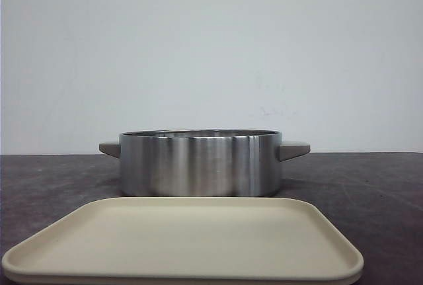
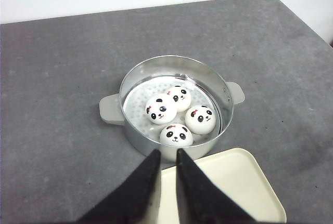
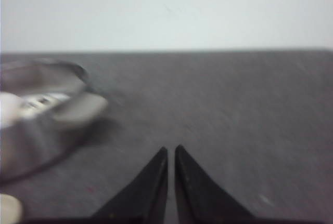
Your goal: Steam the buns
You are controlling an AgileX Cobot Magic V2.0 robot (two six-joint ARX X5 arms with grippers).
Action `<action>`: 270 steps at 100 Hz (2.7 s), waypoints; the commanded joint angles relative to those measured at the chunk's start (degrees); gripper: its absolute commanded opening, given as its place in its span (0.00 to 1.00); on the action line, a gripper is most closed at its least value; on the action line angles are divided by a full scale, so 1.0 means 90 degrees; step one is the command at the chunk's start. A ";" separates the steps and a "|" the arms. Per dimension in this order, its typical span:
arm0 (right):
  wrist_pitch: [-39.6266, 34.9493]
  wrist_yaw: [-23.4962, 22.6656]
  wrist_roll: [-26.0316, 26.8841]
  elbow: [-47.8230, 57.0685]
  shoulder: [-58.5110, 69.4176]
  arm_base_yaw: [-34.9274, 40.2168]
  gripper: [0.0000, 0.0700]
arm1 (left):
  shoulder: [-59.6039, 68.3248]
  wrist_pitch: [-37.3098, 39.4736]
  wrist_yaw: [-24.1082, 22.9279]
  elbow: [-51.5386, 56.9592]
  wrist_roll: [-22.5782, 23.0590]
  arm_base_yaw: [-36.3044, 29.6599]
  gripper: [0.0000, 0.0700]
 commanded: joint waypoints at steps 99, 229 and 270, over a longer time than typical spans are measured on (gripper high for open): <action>-0.0294 0.0289 -0.0410 -0.0017 0.0005 -0.0002 0.02 | 0.0036 0.0058 -0.0032 0.0100 0.0049 -0.0058 0.02; -0.0294 0.0289 -0.0410 -0.0017 0.0005 -0.0002 0.02 | 0.0080 0.0597 -0.0483 0.0097 0.0767 -0.0058 0.02; -0.0294 0.0289 -0.0410 -0.0017 0.0005 -0.0002 0.02 | -0.0381 0.3368 0.0872 -0.1035 0.1603 0.2458 0.02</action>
